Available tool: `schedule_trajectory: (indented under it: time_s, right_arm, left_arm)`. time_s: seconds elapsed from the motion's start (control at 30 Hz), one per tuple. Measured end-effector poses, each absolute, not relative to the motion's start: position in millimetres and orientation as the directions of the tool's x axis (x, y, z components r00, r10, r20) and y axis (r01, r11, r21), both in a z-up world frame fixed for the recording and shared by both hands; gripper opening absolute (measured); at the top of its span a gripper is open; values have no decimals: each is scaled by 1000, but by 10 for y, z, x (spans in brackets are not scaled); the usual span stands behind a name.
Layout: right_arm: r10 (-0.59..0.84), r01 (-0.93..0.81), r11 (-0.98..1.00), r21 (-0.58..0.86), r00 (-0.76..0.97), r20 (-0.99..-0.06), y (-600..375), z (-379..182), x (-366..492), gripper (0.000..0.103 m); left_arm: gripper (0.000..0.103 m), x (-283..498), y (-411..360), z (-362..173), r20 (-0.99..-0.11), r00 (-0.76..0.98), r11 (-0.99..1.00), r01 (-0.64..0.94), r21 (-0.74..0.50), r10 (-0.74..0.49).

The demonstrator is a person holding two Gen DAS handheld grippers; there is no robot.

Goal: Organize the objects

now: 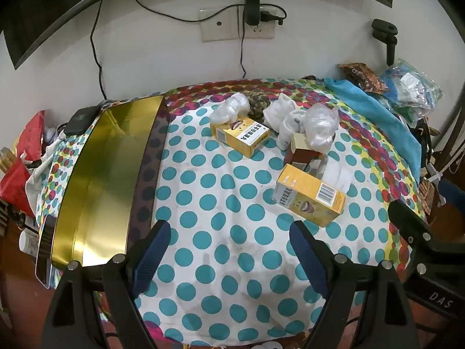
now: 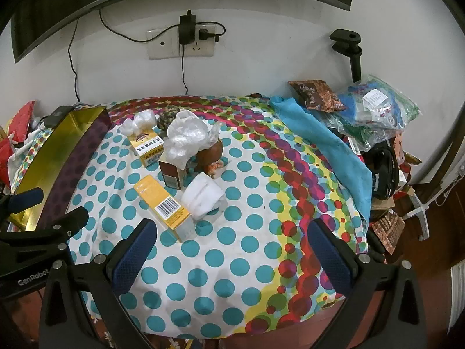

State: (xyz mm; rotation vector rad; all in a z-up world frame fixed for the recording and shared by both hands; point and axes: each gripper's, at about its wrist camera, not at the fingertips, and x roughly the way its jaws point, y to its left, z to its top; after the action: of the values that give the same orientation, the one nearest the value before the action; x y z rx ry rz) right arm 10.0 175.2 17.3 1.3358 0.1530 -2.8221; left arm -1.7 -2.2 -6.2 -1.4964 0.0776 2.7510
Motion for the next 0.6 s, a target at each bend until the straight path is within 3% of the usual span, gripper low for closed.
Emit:
schedule_trajectory:
  time_s: [0.6]
  right_arm:
    - [22, 68, -994, -84, -634, -773, 1778, 115, 74, 100]
  left_arm:
    - [86, -69, -93, -168, -858, -514, -999, -11, 33, -23]
